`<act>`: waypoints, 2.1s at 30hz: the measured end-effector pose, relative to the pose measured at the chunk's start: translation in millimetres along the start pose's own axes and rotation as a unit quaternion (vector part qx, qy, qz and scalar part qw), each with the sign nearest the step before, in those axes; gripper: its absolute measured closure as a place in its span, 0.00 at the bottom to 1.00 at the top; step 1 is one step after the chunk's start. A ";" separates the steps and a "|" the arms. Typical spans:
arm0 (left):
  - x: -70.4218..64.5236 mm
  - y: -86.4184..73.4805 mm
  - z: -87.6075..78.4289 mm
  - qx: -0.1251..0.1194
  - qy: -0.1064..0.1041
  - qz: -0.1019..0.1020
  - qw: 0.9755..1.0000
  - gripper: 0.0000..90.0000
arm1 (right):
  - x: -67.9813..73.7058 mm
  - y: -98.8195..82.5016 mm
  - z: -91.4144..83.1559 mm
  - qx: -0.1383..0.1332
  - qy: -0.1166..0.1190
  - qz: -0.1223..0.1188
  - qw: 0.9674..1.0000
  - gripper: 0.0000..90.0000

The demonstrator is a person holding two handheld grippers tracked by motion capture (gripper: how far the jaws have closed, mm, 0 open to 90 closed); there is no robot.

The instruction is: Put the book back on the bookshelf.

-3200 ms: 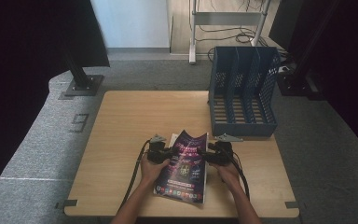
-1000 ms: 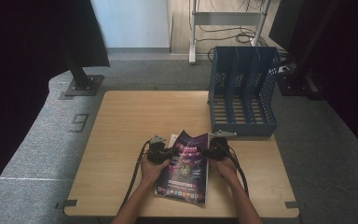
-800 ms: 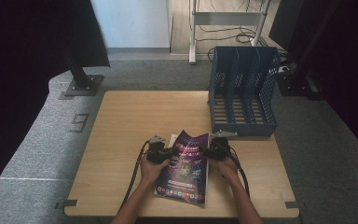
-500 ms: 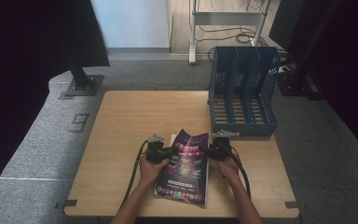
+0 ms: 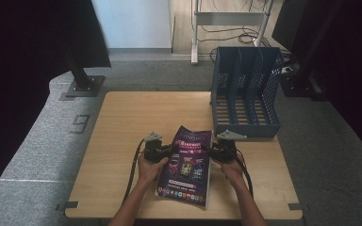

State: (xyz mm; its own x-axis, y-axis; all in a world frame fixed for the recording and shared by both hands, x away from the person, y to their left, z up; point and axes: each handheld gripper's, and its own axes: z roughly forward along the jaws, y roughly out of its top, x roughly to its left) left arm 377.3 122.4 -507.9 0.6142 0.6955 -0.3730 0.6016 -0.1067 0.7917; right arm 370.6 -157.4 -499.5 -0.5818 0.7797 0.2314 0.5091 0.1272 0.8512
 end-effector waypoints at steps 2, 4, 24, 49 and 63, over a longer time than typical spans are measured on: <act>-1.1 0.9 -1.4 -0.002 0.000 0.001 1.000 0.94 | 0.7 0.6 -1.5 -0.007 0.002 -0.003 1.000 0.76; -2.1 1.6 -2.5 -0.005 0.000 0.001 1.000 0.94 | 1.4 1.2 -3.0 -0.009 0.002 -0.005 1.000 0.76; -8.5 9.9 -12.6 -0.027 -0.007 0.010 1.000 0.94 | 10.9 9.8 -17.4 -0.038 0.004 -0.024 0.999 0.77; -21.3 25.6 -22.7 -0.051 -0.012 0.025 0.998 0.95 | 22.3 20.3 -39.0 -0.089 -0.003 -0.042 0.995 0.80; -27.4 30.9 -26.6 -0.061 -0.017 0.033 0.997 0.95 | 24.4 23.9 -48.8 -0.112 -0.006 -0.049 0.992 0.82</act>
State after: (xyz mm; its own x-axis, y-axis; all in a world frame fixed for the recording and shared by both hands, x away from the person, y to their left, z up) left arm 365.5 119.0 -460.4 0.6692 0.6647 -0.3322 0.4933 -0.0630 0.8676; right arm 337.6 -165.3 -450.5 -0.6128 0.7783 0.1369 0.2948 0.0645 0.9534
